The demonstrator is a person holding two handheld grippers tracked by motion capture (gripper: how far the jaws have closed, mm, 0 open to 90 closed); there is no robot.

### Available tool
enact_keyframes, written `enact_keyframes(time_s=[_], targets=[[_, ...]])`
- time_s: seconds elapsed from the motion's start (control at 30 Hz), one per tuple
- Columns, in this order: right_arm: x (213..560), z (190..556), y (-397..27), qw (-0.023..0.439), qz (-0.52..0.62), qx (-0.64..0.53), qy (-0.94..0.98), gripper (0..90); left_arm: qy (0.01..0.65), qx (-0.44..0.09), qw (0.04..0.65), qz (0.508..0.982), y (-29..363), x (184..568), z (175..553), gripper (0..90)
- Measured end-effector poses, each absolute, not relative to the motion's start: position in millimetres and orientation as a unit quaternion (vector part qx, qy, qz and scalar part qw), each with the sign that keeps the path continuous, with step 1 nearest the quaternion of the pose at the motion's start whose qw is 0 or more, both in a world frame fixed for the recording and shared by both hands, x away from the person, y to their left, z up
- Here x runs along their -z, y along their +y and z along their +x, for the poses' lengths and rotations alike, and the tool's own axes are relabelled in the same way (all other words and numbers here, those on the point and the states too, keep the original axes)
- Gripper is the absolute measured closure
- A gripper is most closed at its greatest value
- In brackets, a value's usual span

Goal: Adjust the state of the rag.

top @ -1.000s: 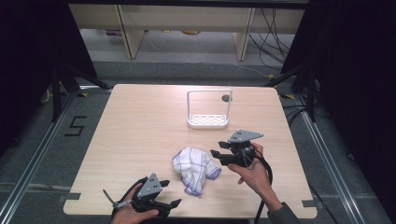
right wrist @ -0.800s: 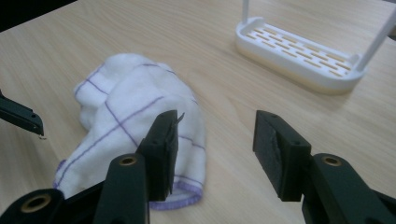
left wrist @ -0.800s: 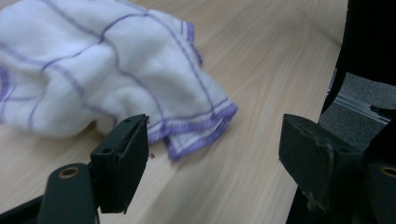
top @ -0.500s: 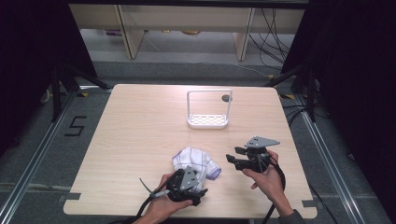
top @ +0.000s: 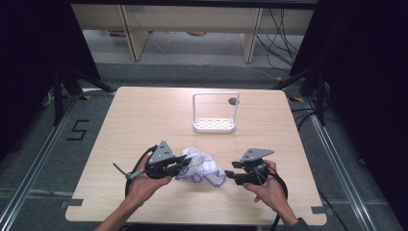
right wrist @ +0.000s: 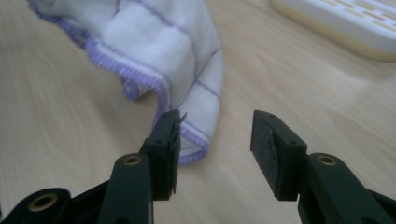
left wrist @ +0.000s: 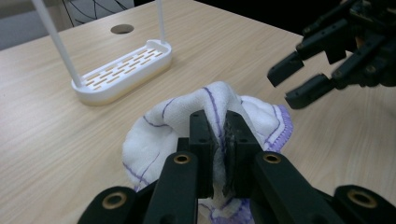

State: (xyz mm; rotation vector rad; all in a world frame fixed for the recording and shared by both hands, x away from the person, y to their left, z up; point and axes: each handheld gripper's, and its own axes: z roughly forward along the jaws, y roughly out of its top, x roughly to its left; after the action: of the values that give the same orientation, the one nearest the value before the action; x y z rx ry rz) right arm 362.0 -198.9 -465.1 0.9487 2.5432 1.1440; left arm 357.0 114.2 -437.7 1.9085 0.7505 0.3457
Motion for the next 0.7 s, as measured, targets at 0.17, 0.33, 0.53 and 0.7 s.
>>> enact_keyframes(time_s=[0.17, 0.33, 0.53, 0.7], targets=[[473, 357, -186, 0.086, 0.295, -0.376, 0.874, 47.2, 0.319, -0.136, 0.504, 0.791, 121, 437, 362, 82.8], [491, 363, -174, 0.099, 0.319, -0.347, 0.876, 55.0, 0.321, -0.126, 0.507, 0.79, 124, 436, 364, 82.8], [483, 373, -182, 0.094, 0.299, -0.375, 0.872, 88.4, 0.324, -0.121, 0.511, 0.787, 136, 431, 361, 83.4], [430, 359, -205, 0.104, 0.284, -0.428, 0.851, 88.9, 0.318, -0.096, 0.521, 0.787, 149, 414, 343, 83.5]])
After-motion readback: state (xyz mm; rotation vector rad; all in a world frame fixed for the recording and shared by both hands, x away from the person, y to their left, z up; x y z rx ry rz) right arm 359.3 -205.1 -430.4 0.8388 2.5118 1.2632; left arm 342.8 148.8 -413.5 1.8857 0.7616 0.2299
